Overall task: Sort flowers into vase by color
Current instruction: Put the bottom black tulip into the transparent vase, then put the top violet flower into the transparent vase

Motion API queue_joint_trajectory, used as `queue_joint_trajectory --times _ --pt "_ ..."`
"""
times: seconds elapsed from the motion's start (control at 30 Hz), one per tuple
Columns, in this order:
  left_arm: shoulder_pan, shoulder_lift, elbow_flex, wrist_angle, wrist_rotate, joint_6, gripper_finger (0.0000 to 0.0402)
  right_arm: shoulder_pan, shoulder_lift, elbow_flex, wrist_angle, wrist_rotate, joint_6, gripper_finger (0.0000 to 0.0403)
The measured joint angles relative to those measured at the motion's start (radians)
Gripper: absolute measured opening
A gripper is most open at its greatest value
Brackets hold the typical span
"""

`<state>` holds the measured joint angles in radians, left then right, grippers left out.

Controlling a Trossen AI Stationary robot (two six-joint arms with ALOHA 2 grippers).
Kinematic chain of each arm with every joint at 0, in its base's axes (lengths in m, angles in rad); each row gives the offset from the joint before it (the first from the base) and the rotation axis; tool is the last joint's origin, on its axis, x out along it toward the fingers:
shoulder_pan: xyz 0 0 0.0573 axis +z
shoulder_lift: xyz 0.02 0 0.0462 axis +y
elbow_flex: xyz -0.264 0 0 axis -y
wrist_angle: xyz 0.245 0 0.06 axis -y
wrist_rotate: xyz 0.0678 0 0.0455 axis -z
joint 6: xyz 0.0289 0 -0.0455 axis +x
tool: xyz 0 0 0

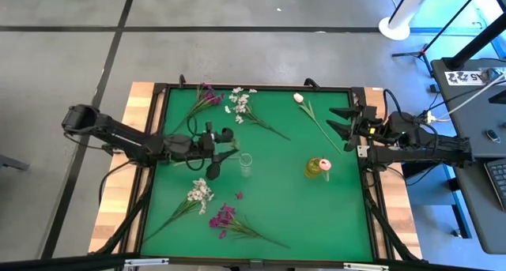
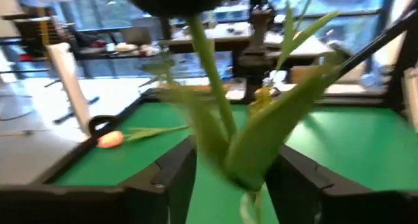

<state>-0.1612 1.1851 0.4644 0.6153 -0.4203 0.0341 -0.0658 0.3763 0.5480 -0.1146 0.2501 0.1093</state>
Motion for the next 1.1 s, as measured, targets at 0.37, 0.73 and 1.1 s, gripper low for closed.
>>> queue_joint_trajectory --times 0.37,0.73,1.1 --pt "-0.118 -0.267 0.0 -0.471 -0.273 -0.142 0.0192 0.0 0.0 0.0 -0.019 0.0 0.019 0.0222" --pt "0.084 -0.349 0.0 -0.983 -0.575 -0.541 0.0192 0.0 0.03 0.0 -0.014 -0.001 0.029 0.0222" --pt "0.682 -0.298 0.071 -0.969 0.006 -0.404 0.0192 0.0 0.14 0.0 -0.006 -0.001 0.021 0.0222"
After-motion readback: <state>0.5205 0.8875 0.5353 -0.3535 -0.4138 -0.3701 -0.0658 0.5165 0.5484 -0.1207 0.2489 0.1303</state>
